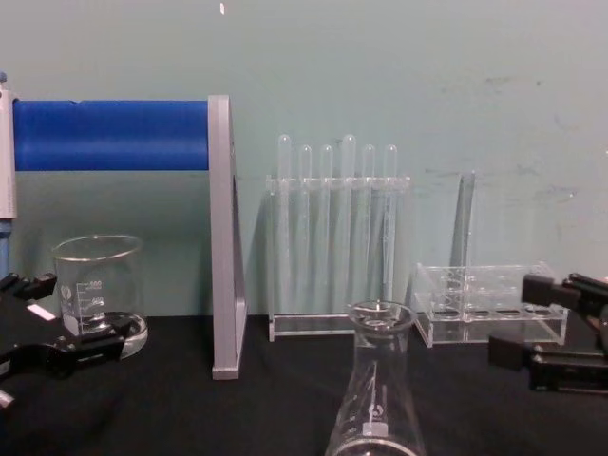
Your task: Grasp the erlenmeyer flask with one hand, shake it three times, then place it back.
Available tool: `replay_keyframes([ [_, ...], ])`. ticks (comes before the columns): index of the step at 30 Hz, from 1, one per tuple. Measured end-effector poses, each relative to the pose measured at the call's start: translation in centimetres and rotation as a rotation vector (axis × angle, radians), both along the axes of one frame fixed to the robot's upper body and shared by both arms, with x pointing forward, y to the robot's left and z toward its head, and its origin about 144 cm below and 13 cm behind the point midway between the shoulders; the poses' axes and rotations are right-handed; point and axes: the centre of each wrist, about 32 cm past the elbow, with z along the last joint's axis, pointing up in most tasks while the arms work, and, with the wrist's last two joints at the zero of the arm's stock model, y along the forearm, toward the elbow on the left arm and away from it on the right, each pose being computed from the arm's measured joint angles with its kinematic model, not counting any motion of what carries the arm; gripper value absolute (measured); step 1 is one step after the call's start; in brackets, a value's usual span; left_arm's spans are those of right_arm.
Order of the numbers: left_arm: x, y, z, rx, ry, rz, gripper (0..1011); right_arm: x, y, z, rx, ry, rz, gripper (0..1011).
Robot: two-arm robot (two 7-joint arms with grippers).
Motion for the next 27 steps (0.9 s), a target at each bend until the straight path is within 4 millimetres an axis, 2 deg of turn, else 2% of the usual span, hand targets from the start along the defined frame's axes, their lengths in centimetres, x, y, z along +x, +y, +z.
replay_keyframes([
  [27,0.0,0.0,0.0,0.000,0.000,0.000,1001,4.1,3.6,-0.7,0.027,0.103,0.167,1000],
])
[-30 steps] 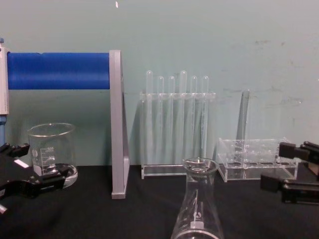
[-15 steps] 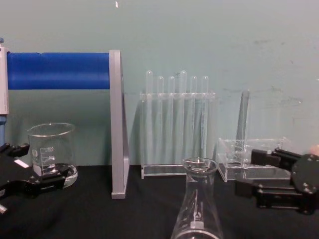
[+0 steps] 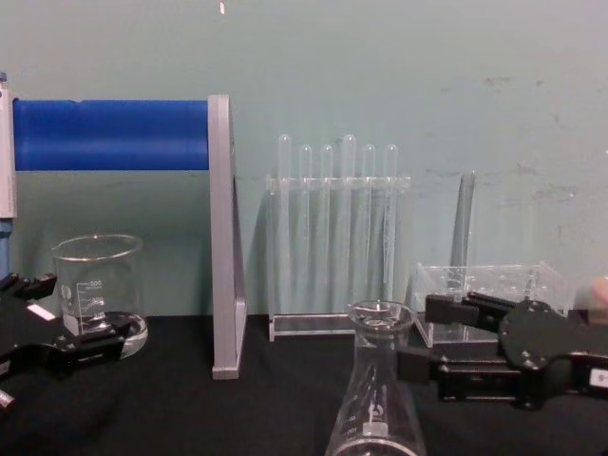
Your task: Grasp the erlenmeyer flask with one hand, shake it three times, then place it back.
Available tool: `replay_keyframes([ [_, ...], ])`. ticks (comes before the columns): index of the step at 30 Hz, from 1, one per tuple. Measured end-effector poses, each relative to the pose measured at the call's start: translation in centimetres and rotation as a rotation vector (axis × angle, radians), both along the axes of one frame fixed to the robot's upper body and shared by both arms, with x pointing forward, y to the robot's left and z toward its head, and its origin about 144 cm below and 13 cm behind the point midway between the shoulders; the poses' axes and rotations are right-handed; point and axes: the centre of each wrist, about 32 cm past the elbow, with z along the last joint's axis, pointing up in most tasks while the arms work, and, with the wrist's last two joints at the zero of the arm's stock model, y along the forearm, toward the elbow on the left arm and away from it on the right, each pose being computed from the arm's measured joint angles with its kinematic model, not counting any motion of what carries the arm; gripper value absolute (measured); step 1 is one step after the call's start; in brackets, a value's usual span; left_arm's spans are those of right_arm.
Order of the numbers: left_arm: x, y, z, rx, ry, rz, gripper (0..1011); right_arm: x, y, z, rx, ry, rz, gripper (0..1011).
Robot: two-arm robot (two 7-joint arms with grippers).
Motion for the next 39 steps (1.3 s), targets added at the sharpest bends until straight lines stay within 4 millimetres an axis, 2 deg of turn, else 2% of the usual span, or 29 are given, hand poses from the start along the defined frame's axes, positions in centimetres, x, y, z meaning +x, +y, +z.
replay_keyframes([
  [16,0.0,0.0,0.0,0.000,0.000,0.000,1001,1.5,1.1,-0.3,-0.008,0.017,0.015,1000],
  [39,0.0,0.0,0.0,0.000,0.000,0.000,1001,2.5,1.8,-0.4,-0.016,0.032,0.031,1000],
])
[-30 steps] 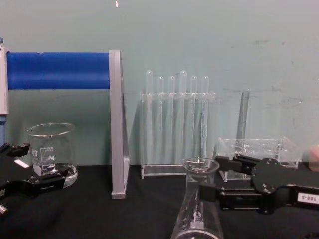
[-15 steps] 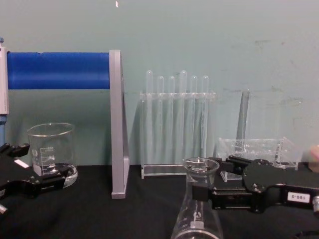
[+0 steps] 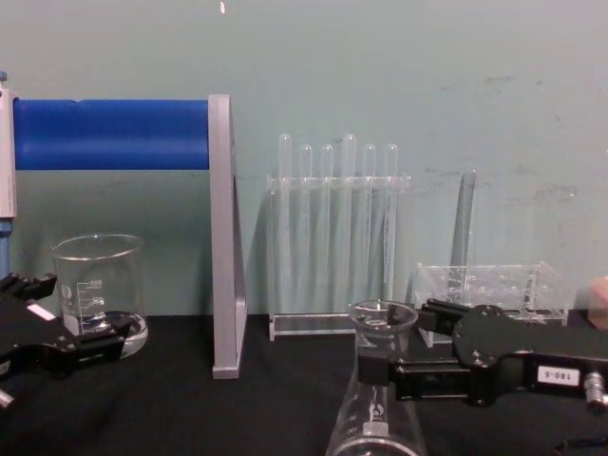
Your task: Grasp the erlenmeyer flask with one hand, shake it three times, then place it back.
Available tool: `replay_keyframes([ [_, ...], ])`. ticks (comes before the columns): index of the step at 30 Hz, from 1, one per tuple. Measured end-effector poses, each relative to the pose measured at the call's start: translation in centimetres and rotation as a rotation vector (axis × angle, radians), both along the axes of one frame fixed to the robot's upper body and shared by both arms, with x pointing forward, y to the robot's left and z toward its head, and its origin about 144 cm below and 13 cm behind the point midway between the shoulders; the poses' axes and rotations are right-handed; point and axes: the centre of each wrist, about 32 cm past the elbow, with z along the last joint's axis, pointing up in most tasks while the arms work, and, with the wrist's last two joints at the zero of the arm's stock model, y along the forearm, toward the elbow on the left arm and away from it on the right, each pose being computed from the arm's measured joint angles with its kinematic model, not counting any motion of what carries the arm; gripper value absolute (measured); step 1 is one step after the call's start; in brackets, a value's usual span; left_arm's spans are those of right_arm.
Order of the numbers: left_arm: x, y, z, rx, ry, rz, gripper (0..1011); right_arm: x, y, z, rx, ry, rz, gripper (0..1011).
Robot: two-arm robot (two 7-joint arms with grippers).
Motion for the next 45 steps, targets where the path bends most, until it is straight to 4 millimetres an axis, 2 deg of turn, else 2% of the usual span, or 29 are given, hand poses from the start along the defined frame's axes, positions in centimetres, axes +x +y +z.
replay_keyframes([
  [45,0.00,0.00,0.00,0.000,0.000,0.000,1001,0.34,0.29,-0.17,-0.016,0.021,0.003,1000],
])
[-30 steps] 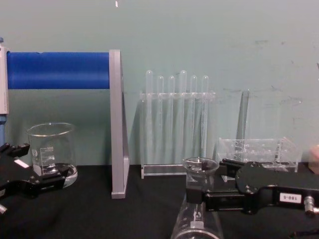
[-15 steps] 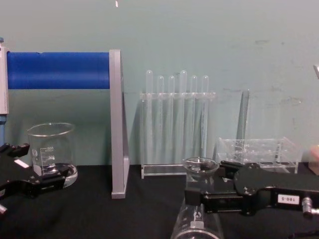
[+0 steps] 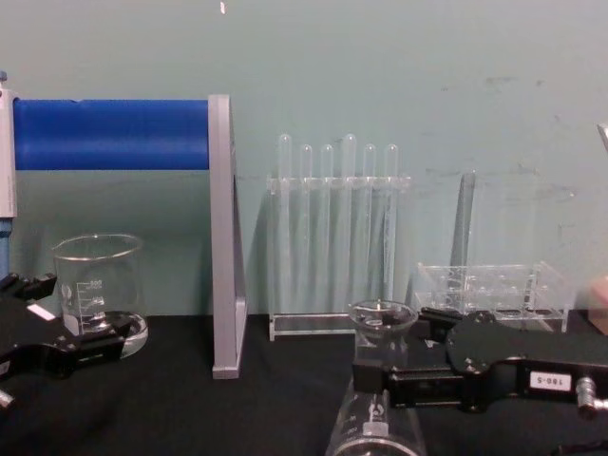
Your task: Grasp the erlenmeyer flask with one hand, shake it three times, then place it back.
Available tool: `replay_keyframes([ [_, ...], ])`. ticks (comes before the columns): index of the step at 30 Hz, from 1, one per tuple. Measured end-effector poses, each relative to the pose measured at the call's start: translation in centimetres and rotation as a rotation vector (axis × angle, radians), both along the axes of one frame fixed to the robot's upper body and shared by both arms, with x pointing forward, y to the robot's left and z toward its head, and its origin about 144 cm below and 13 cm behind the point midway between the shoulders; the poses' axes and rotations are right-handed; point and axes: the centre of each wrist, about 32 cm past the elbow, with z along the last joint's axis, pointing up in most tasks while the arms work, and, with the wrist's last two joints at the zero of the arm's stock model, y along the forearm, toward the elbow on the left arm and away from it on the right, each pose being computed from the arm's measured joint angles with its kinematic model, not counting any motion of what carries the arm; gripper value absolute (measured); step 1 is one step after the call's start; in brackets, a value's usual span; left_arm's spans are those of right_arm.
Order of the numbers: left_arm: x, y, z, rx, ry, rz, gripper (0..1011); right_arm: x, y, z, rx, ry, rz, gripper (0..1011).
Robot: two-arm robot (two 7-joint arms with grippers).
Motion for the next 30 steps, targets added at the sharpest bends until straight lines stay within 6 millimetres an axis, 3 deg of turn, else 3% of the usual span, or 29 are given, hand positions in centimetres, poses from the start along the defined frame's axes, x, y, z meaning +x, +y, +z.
replay_keyframes([
  [8,0.00,0.00,0.00,0.000,0.000,0.000,1001,0.00,0.00,0.02,0.001,-0.001,0.000,994],
  [13,0.00,0.00,0.00,0.000,0.000,0.000,1001,0.00,0.00,0.04,0.001,-0.002,0.000,911],
  [18,0.00,0.00,0.00,0.000,0.000,0.000,1001,0.00,0.00,0.04,0.001,-0.002,0.000,787],
  [26,0.00,0.00,0.00,0.000,0.000,0.000,1001,0.00,0.00,0.04,0.002,-0.002,0.000,504],
  [30,0.00,0.00,0.00,0.000,0.000,0.000,1001,0.00,0.00,0.04,0.002,-0.002,0.000,448],
])
